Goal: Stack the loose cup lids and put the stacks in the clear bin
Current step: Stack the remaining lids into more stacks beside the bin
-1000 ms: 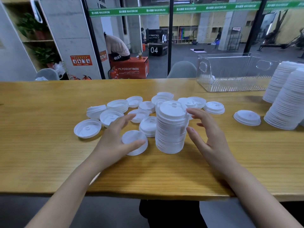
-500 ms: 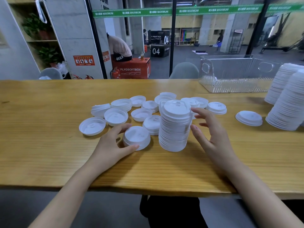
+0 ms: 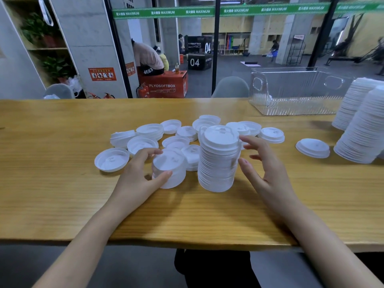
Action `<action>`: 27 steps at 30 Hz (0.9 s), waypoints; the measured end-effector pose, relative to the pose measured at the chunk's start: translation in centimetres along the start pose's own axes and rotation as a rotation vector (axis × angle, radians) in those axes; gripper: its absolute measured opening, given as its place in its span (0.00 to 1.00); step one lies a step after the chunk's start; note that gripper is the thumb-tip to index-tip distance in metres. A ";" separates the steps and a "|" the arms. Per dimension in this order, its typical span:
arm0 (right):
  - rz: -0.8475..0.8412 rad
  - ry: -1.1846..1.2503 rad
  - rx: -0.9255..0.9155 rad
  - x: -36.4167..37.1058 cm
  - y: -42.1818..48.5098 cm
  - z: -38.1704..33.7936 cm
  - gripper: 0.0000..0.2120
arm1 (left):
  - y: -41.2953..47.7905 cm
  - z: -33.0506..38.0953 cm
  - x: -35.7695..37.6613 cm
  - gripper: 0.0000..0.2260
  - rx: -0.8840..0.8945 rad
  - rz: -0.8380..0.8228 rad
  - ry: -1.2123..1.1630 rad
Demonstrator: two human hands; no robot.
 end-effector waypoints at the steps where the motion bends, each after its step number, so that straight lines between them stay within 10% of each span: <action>1: 0.000 -0.001 -0.001 0.0 0.0 0.0 0.19 | 0.2 0.6 -0.2 0.19 0.007 0.030 -0.034; 27: 0.024 0.006 -0.041 -0.3 0.0 -0.4 0.21 | 4.4 10.5 4.3 0.23 0.196 -0.184 -0.121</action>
Point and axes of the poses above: each hand's wrist, its own y-axis towards the middle knuckle, its own x-axis out of the palm, z = x × y, the point moved 7 cm from there along y, towards the middle knuckle, and after that the axes turned 2 degrees about -z, right-handed, at the moved point
